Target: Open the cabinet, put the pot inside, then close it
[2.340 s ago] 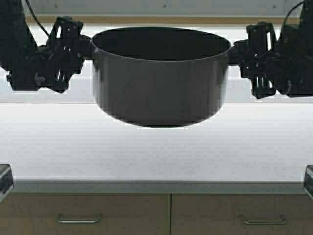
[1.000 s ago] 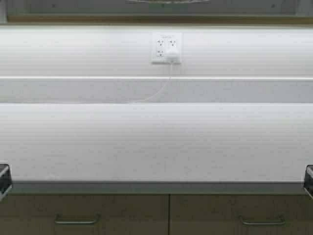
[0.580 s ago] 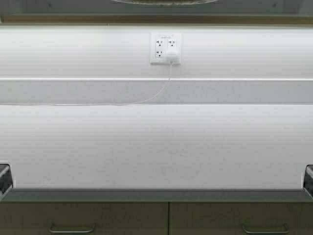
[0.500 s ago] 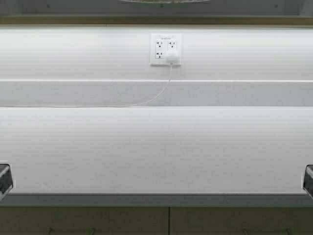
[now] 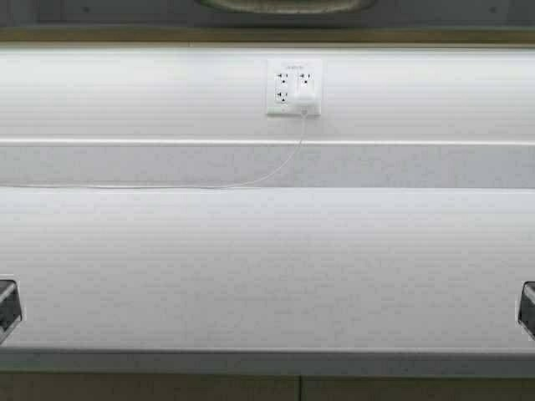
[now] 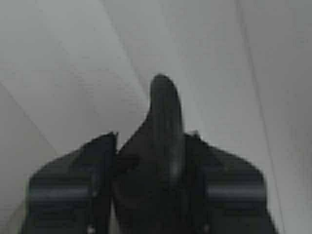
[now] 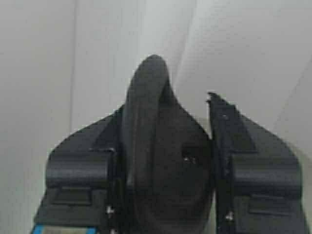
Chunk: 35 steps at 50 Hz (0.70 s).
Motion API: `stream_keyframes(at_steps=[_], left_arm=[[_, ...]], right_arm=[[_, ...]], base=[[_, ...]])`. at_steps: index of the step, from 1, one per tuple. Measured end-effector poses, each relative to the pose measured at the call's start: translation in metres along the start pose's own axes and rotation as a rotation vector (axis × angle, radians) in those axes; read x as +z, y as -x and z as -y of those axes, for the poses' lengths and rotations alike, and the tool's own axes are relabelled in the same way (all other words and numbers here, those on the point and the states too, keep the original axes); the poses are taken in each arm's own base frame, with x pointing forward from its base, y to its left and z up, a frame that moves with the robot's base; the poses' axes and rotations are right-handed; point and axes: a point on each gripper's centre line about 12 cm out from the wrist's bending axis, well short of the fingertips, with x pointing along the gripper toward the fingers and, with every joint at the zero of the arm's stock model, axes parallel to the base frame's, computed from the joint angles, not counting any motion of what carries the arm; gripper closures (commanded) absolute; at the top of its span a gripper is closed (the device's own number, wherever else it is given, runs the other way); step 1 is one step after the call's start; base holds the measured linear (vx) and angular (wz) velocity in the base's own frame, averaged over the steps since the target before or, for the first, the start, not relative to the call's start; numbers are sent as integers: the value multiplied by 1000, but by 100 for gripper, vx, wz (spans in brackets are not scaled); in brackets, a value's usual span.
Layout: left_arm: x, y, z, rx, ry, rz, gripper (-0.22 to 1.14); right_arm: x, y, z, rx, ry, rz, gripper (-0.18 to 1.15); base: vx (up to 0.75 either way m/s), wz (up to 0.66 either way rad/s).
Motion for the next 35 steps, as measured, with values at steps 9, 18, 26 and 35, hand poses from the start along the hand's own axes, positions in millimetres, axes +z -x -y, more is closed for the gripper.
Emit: stream_keyframes(at_steps=[9,18,26,35], left_arm=[[-5,-17,-14,18,16,-6,88],[-8,-22,-22,30,17,-9,88],[-9,-23,-22,32,16,-12,88],[-11,-22,-26,49,20,-22,88]], right_arm=[[0,-12,16,-20,3,5,90],[3,-14,23,-32,6,11,90],[4,-14,27,-39,7,13,90],[3,-15,29,-40,10,11,90]], base=[[4,3],[6,2],[6,0],[5,1]])
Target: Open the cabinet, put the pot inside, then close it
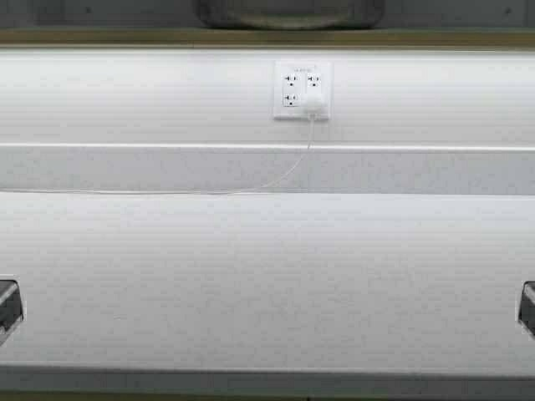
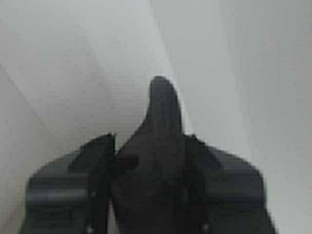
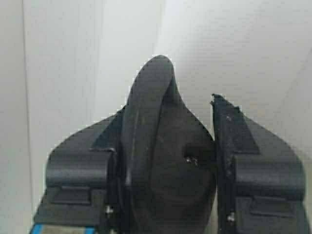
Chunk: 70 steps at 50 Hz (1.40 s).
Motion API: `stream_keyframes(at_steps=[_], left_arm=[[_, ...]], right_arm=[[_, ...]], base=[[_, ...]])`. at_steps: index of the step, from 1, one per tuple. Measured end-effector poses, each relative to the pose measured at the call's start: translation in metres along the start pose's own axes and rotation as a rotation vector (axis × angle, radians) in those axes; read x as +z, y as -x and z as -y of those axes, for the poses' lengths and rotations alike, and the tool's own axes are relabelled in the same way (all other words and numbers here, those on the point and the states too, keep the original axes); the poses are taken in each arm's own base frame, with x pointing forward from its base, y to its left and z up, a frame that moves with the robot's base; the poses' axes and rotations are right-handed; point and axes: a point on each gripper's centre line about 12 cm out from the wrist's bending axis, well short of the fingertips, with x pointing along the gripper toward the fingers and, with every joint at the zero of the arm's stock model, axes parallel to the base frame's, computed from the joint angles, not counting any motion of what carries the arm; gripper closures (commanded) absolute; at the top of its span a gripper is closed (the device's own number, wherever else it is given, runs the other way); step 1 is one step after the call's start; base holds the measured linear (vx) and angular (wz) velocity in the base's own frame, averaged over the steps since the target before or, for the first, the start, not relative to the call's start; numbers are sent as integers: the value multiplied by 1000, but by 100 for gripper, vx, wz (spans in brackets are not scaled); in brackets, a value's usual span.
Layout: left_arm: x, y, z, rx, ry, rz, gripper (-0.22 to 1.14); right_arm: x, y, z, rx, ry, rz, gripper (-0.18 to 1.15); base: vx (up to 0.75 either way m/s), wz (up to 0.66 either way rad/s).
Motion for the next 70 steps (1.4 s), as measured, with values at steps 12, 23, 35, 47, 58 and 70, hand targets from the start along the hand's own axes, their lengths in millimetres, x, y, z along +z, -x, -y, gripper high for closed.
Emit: stream_keyframes(at_steps=[12,23,35,47,58,70], left_arm=[[-1,1,-3,6,4,-2,88],[0,3,-2,5,25,0,74],[4,5,1,-40,71,45,-10],[4,7,5,-67,155,81,-11],[7,14,1,-85,171,113,-11],[54,38,-4,-68,154,201,-11]], right_arm=[[-1,-1,3,-1,2,-1,90],[-1,1,5,-5,1,-3,59],[-5,4,7,-4,-77,-8,-6],[-2,2,0,18,-89,11,-5],[16,6,1,11,-53,44,-5],[76,30,6,-20,-19,161,-5]], base=[[4,1],[2,0],[1,0],[0,0],[0,0],[0,0]])
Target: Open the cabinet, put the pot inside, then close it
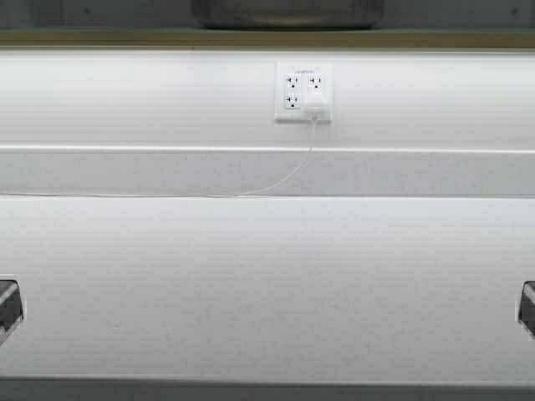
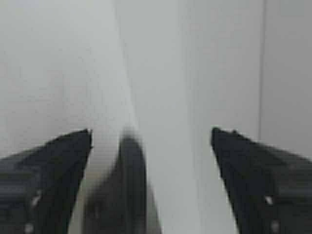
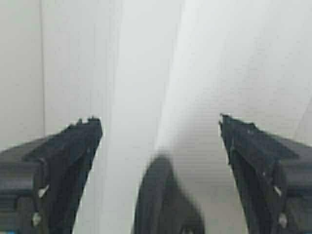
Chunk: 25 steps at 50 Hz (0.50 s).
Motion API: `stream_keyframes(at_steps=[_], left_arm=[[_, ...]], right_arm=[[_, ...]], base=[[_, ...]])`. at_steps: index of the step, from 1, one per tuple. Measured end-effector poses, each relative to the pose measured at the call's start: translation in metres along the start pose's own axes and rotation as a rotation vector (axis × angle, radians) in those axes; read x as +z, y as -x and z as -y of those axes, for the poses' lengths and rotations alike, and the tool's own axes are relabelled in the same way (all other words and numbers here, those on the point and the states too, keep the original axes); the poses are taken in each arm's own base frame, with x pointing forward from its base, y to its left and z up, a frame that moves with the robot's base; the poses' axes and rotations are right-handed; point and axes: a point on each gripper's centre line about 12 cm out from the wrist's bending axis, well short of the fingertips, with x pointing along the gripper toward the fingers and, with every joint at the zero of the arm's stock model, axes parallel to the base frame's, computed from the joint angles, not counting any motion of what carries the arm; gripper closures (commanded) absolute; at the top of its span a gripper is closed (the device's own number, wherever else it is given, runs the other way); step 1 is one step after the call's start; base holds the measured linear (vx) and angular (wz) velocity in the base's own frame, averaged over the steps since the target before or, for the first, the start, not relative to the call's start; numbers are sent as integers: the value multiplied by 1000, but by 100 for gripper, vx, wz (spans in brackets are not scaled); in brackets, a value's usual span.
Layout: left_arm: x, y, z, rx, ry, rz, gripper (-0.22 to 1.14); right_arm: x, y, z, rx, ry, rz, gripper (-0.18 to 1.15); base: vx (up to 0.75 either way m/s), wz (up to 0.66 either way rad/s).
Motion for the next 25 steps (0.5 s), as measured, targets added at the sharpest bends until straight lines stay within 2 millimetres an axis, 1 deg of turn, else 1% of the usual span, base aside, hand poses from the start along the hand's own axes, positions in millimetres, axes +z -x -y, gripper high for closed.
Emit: stream_keyframes(at_steps=[4,6,8,10,11,13,15,17,18,20,21,22,23,25], left_arm=[[17,6,-3,12,-8,31,-10],[22,10,-5,17,-13,38,-9],[25,15,-4,20,-19,42,-6],[25,21,-3,19,-42,34,2],[25,24,-3,19,-56,28,7],[25,30,-2,18,-94,14,21],[24,38,-1,17,-160,-7,41],[23,45,0,16,-229,-26,65],[23,50,0,17,-267,-36,78],[22,57,0,21,-336,-56,97],[22,62,0,25,-383,-71,104],[22,65,-1,30,-421,-81,107],[21,70,-1,36,-461,-95,107],[20,78,-4,55,-529,-123,101]], right_arm=[[8,4,-3,4,17,9,-4],[10,6,-4,6,33,6,-2],[9,9,-5,9,50,-4,2],[8,14,-7,12,76,-16,9],[8,16,-9,13,93,-24,15],[6,22,-11,11,138,-46,31],[4,28,-12,1,183,-71,51],[2,33,-13,-11,234,-99,73],[1,36,-13,-19,269,-117,83],[-2,43,-12,-32,347,-155,100],[-4,46,-12,-36,386,-172,105],[-5,49,-12,-39,430,-190,106],[-7,53,-12,-43,479,-207,105],[-10,61,-12,-52,560,-239,98]], base=[[0,0],[0,0],[0,0],[0,0],[0,0],[0,0],[0,0],[0,0],[0,0],[0,0],[-1,0],[-1,0],[-1,-1],[-2,-1]])
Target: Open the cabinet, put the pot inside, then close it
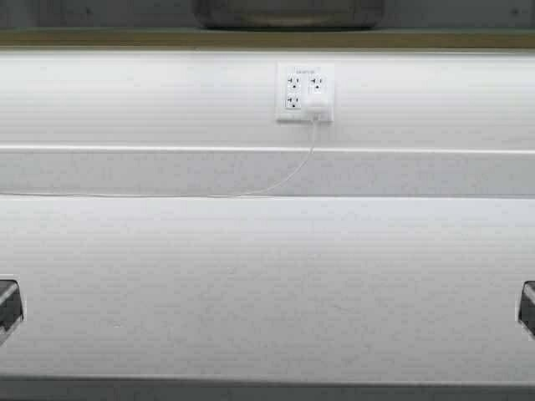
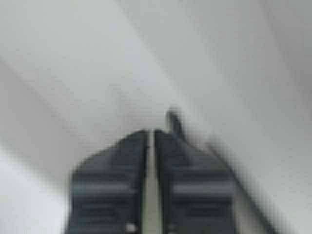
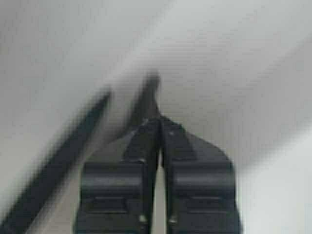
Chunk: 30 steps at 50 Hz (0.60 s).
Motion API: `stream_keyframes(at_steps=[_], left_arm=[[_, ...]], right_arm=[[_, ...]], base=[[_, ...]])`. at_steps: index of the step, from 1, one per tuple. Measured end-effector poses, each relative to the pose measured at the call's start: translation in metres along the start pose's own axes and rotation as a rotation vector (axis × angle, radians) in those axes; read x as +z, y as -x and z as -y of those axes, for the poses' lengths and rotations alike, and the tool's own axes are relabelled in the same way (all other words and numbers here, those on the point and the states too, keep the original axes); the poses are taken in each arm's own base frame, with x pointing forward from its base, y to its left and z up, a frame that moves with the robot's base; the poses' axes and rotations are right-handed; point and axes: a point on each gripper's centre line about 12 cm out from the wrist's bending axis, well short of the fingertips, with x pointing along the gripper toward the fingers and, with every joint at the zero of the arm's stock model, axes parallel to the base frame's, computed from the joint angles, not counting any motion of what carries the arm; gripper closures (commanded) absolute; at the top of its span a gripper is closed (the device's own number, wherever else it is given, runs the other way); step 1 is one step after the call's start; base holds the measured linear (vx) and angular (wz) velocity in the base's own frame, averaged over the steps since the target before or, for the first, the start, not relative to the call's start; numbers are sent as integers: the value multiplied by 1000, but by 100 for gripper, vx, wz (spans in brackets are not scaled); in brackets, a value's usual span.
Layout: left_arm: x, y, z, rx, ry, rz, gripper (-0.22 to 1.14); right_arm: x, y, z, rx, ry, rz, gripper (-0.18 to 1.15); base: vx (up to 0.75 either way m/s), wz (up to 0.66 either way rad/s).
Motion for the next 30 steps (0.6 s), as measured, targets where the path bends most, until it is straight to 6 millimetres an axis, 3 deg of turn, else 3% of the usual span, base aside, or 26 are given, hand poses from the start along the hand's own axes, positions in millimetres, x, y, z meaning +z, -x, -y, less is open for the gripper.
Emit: stream_keyframes(at_steps=[5,15,22,30], left_arm=[[-12,20,-4,32,-145,-73,83],[-34,63,-4,39,-398,-206,89],[-43,90,-4,32,-489,-281,88],[-40,114,-6,37,-556,-325,88]], right_arm=[[-14,21,-2,-38,166,-76,85],[-43,66,-8,-38,503,-187,90],[-50,86,-10,-45,562,-224,90],[-60,103,-11,-51,596,-273,90]], base=[[-2,-1],[-5,-2],[-11,-3],[-17,-5]])
